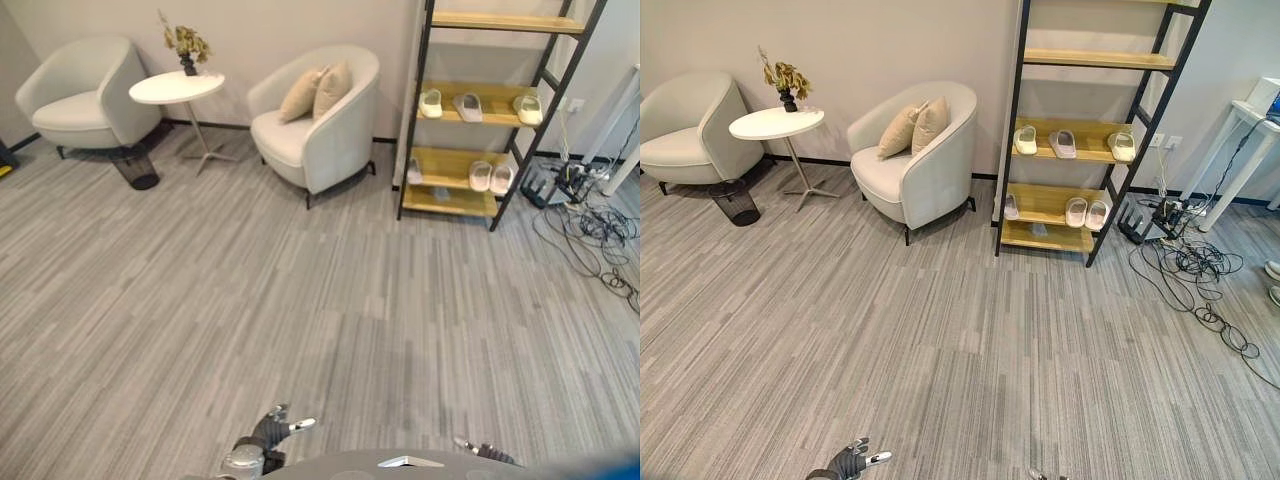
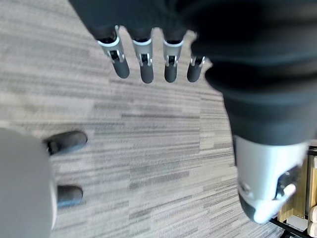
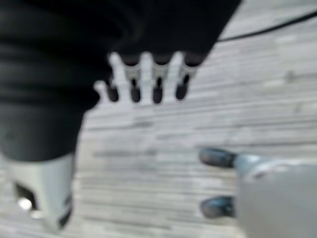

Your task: Arrange the slippers neatly on the shoe rack.

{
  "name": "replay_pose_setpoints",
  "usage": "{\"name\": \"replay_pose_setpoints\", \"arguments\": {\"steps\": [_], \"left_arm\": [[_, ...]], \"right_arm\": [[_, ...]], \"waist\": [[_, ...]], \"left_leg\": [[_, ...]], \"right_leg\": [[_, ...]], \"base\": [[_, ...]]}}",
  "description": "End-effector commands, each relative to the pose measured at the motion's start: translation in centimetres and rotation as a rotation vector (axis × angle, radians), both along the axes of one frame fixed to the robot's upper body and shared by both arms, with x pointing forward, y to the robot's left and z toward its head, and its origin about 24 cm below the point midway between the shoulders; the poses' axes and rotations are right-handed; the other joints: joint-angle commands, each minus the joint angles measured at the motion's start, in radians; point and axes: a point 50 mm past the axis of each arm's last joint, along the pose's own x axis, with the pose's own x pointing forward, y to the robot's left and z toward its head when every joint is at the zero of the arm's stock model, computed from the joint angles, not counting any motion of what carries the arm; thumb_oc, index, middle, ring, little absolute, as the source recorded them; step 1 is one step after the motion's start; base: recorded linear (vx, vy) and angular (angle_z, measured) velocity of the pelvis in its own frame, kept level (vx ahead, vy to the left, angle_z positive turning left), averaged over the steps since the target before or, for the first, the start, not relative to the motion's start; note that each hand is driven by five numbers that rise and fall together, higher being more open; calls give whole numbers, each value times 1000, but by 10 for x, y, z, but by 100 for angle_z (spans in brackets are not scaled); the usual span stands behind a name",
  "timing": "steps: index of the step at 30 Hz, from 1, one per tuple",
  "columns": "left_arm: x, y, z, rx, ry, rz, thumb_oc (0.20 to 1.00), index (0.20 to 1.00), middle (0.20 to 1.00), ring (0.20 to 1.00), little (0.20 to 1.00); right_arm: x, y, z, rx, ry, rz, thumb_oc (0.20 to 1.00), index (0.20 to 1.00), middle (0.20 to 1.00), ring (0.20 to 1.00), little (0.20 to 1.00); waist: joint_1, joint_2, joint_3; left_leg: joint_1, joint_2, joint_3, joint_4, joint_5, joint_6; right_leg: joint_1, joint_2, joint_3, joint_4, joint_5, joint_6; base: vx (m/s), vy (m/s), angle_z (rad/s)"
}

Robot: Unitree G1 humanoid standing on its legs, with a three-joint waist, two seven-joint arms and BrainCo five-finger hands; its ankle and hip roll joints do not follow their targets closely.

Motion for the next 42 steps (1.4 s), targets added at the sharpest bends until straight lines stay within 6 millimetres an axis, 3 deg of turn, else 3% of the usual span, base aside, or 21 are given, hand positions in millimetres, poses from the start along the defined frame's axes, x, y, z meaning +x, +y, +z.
{"name": "replay_pose_setpoints", "arguments": {"steps": [1, 6, 10, 14, 15, 17, 18, 20, 21, 25, 26, 28, 29, 31, 32, 33, 34, 35, 37, 40, 42], "left_arm": [[4, -6, 0, 107, 22, -115, 1000, 1000, 1000, 1000, 1000], [-19, -27, -7, -90, 129, -114, 1000, 1000, 1000, 1000, 1000], [-4, -37, -4, -108, 91, -200, 1000, 1000, 1000, 1000, 1000], [-4, -37, -4, -108, 91, -200, 1000, 1000, 1000, 1000, 1000], [5, -18, -2, -299, 56, 235, 1000, 1000, 1000, 1000, 1000], [8, -10, 0, -307, 34, 302, 1000, 1000, 1000, 1000, 1000], [-4, -17, -4, -340, 55, 325, 1000, 1000, 1000, 1000, 1000], [-11, -19, -5, -352, 68, 334, 1000, 1000, 1000, 1000, 1000], [-21, -18, -7, -355, 107, 350, 1000, 1000, 1000, 1000, 1000], [-59, 10, -11, -308, 202, 527, 1000, 1000, 1000, 1000, 1000], [-60, 14, -11, -280, 206, 515, 1000, 1000, 1000, 1000, 1000], [-55, 22, -9, -203, 213, 469, 1000, 1000, 1000, 1000, 1000], [-55, 22, -9, -203, 212, 469, 1000, 1000, 1000, 1000, 1000], [-45, 21, -8, -179, 199, 410, 1000, 1000, 1000, 1000, 1000], [-45, 21, -8, -179, 199, 410, 1000, 1000, 1000, 1000, 1000], [-28, 15, -7, -178, 161, 352, 1000, 1000, 1000, 1000, 1000], [-28, 15, -7, -178, 160, 353, 1000, 1000, 1000, 1000, 1000], [-18, 10, -6, -182, 133, 327, 1000, 1000, 1000, 1000, 1000], [-11, 2, -5, -171, 123, 267, 1000, 1000, 1000, 1000, 1000], [-14, -3, -6, -156, 140, 225, 1000, 1000, 1000, 1000, 1000], [-26, -7, -9, -152, 184, 206, 1000, 1000, 1000, 1000, 1000]], "right_arm": [[1, 4, -1, 6, -8, -75, 1000, 1000, 1000, 1000, 1000], [-4, 11, -2, 31, -56, -161, 1000, 1000, 1000, 1000, 1000], [4, 5, 1, 17, -111, -183, 1000, 1000, 1000, 1000, 1000], [4, 5, 1, 17, -110, -183, 1000, 1000, 1000, 1000, 1000], [11, 0, 3, 37, -130, -185, 1000, 1000, 1000, 1000, 1000], [18, -6, 6, 22, -136, -177, 1000, 1000, 1000, 1000, 1000], [17, -6, 5, 7, -115, -167, 1000, 1000, 1000, 1000, 1000], [15, -6, 5, 6, -110, -180, 1000, 1000, 1000, 1000, 1000], [26, -5, 7, 1, -147, -215, 1000, 1000, 1000, 1000, 1000], [40, -14, 14, 71, -291, -472, 1000, 1000, 1000, 1000, 1000], [37, -13, 13, 60, -276, -461, 1000, 1000, 1000, 1000, 1000], [30, -8, 10, 34, -237, -436, 1000, 1000, 1000, 1000, 1000], [30, -8, 10, 33, -237, -436, 1000, 1000, 1000, 1000, 1000], [38, -3, 11, 45, -258, -431, 1000, 1000, 1000, 1000, 1000], [38, -3, 11, 45, -258, -431, 1000, 1000, 1000, 1000, 1000], [44, -1, 12, 40, -271, -402, 1000, 1000, 1000, 1000, 1000], [44, -1, 12, 39, -271, -401, 1000, 1000, 1000, 1000, 1000], [47, 1, 12, 35, -270, -369, 1000, 1000, 1000, 1000, 1000], [42, 0, 11, 24, -254, -340, 1000, 1000, 1000, 1000, 1000], [31, -1, 9, 24, -231, -361, 1000, 1000, 1000, 1000, 1000], [12, -2, 5, 24, -190, -408, 1000, 1000, 1000, 1000, 1000]], "waist": [[17, 10, -33], [-23, 22, -26], [-56, 35, -12], [-54, 35, -11], [-46, -22, 9], [-38, -33, 9], [-10, -37, 9], [3, -36, 9], [29, -18, 9], [56, -34, -6], [58, -49, -15], [60, -93, -28], [62, -91, -30], [57, -91, -45], [59, -88, -48], [42, -52, -40], [44, -49, -43], [30, -25, -20], [0, 3, 10], [-32, 0, 27], [-54, -13, 28]], "left_leg": [[-38, 108, 51, 2, 65, -56], [-34, 129, 94, 2, 58, -74], [37, 187, 143, 2, 46, -141], [39, 188, 144, 2, 46, -142], [-118, 271, 163, 436, 15, -151], [-175, 234, 153, 480, 12, -125], [-231, 142, 127, 378, -19, -95], [-242, 120, 126, 315, 16, -95], [-273, 104, 160, 152, 114, -97], [-247, 86, 201, 75, 151, -43], [-243, 82, 197, 102, 141, -29], [-198, 44, 201, 157, 70, 1], [-200, 47, 202, 156, 73, 0], [-157, 23, 198, 145, 30, 18], [-160, 27, 200, 144, 33, 17], [-80, 27, 186, 107, -10, 26], [-84, 31, 187, 106, -8, 25], [-37, 38, 181, 100, -39, 30], [9, 53, 145, 122, -82, 22], [61, 49, 105, 131, -113, 2], [129, 58, 57, 114, -147, -29]], "right_leg": [[-11, -60, 10, 2, 58, 33], [-27, -45, 47, 2, 59, 18], [-25, 0, 123, 2, 50, -27], [-24, 0, 124, 2, 50, -27], [1, -18, 122, 2, 65, -46], [7, -18, 107, 2, 55, -37], [28, -10, 106, 2, 28, -31], [45, 0, 108, 2, 18, -30], [94, 32, 112, 2, -13, -25], [196, 59, 195, 11, -46, -24], [197, 53, 196, 50, -53, -14], [163, -1, 177, 255, 58, 91], [160, 2, 179, 254, 61, 90], [78, -39, 153, 509, 214, 199], [74, -35, 155, 507, 219, 197], [-83, -122, 85, 679, 243, 193], [-86, -118, 85, 675, 247, 192], [-179, -178, 29, 681, 167, 141], [-258, -210, -12, 545, 65, 89], [-302, -201, 92, 355, 110, 96], [-346, -215, 254, 179, 231, 147]], "base": [[16, -18, -11], [21, -158, -15], [140, -384, -37], [54, -139, -31], [191, -483, -4], [260, -301, 37], [230, -39, 46], [332, -11, -2], [537, 7, -38], [577, 61, -48], [736, 202, -103], [616, 218, -13], [239, 123, 46], [352, 172, 8], [534, 290, 17], [287, 171, 15], [489, 259, 26], [307, 91, 19], [470, -20, 4], [398, -179, 61], [683, -508, 145]]}}
